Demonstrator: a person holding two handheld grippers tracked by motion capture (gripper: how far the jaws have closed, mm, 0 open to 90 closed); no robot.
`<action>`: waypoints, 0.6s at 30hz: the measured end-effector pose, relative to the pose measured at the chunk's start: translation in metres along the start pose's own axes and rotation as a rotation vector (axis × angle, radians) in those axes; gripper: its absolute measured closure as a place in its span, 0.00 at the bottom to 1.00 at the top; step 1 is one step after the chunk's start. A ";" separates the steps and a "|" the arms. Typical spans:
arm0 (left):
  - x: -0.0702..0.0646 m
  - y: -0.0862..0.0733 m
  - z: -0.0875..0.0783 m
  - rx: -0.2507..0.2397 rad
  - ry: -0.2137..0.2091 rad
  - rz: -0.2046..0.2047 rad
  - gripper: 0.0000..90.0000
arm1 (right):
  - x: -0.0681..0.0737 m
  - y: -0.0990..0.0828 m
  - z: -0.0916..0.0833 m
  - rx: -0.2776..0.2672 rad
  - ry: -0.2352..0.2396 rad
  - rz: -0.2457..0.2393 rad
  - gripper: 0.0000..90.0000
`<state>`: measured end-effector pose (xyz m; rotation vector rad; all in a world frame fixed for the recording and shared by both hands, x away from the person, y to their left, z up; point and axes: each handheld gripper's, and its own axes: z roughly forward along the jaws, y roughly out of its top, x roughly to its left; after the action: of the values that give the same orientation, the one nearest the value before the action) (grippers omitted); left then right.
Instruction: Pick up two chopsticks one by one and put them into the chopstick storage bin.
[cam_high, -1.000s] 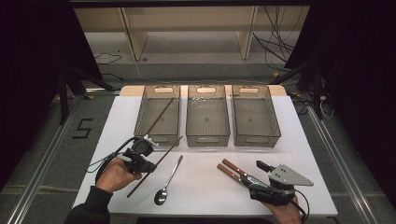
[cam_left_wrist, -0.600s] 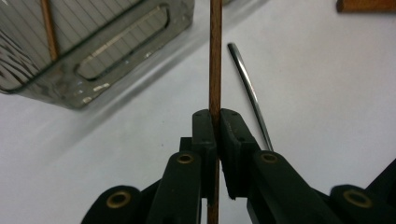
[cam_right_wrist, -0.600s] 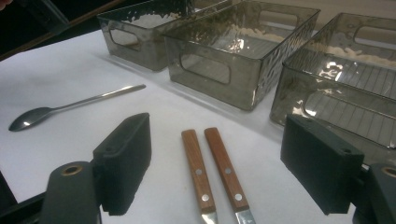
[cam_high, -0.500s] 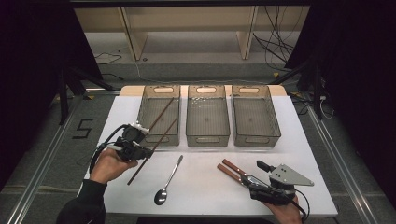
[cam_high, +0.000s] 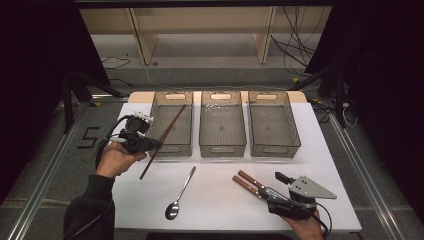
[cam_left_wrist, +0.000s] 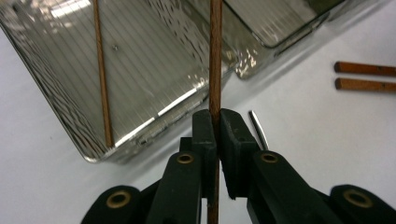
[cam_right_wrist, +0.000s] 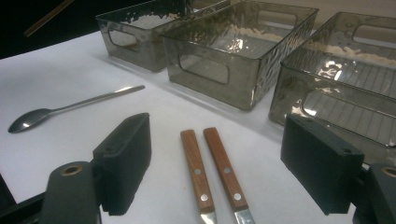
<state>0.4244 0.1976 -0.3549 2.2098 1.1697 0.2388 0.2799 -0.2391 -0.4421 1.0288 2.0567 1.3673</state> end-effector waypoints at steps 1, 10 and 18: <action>0.000 0.000 0.000 0.000 0.000 0.000 0.94 | 0.000 0.000 0.000 0.000 0.001 0.000 0.28; 0.008 0.025 0.004 -0.044 0.001 -0.002 0.94 | 0.000 0.000 0.000 -0.001 -0.001 0.001 0.28; 0.018 0.049 0.005 -0.068 0.017 0.009 0.94 | -0.001 0.000 0.000 -0.003 0.000 0.003 0.28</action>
<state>0.4708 0.1898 -0.3322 2.1588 1.1442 0.2974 0.2802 -0.2403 -0.4421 1.0310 2.0532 1.3718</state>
